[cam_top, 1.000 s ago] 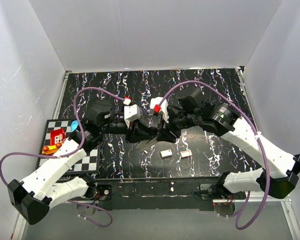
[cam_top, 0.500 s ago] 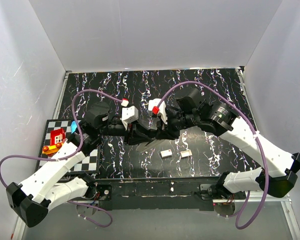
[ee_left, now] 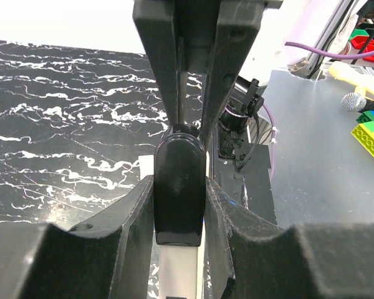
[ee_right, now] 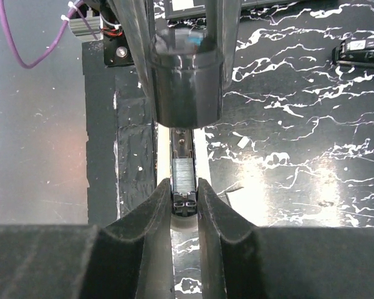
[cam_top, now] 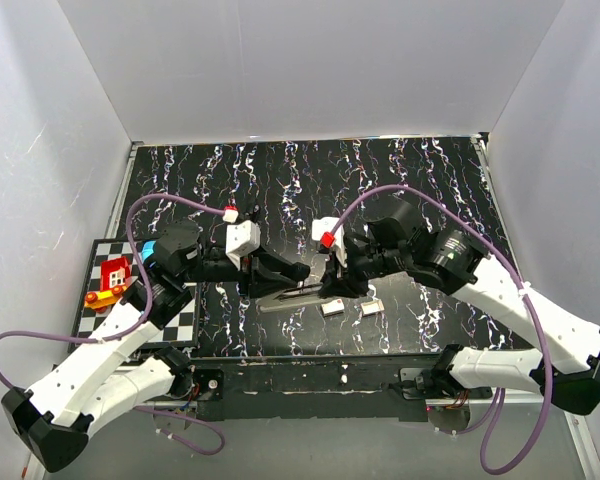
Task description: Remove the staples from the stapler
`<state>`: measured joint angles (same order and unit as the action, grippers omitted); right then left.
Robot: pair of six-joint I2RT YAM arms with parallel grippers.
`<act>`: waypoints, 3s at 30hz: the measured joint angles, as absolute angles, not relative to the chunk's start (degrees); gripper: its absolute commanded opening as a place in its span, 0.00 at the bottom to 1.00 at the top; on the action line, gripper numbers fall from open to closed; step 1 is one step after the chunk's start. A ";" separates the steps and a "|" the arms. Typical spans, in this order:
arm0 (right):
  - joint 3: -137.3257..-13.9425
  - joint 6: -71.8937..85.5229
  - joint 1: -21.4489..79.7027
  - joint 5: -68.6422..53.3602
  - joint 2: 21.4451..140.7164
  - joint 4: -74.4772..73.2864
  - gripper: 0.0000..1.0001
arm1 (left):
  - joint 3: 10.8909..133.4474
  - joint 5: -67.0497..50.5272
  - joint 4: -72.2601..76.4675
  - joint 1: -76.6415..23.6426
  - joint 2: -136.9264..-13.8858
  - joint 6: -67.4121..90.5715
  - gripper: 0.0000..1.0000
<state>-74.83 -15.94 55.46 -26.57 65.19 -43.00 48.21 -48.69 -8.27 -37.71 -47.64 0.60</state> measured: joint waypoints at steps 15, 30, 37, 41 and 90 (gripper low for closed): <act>-71.18 -11.94 55.46 -26.68 64.20 -38.79 0.05 | 48.21 -48.75 -4.69 -37.71 -47.86 2.17 0.00; -73.47 -10.46 55.59 -21.45 62.70 -39.18 0.46 | 48.21 -47.20 -3.97 -37.67 -50.04 1.69 0.00; -75.46 -10.41 55.68 -17.56 59.22 -40.16 0.28 | 48.21 -45.06 -3.62 -37.67 -50.74 1.52 0.00; -76.12 -8.64 55.68 -13.82 58.46 -38.74 0.01 | 48.21 -43.22 -3.31 -37.65 -51.53 1.56 0.00; -63.48 8.88 62.02 14.76 72.82 -11.73 0.01 | 44.45 -16.23 1.43 -37.67 -46.83 12.80 0.00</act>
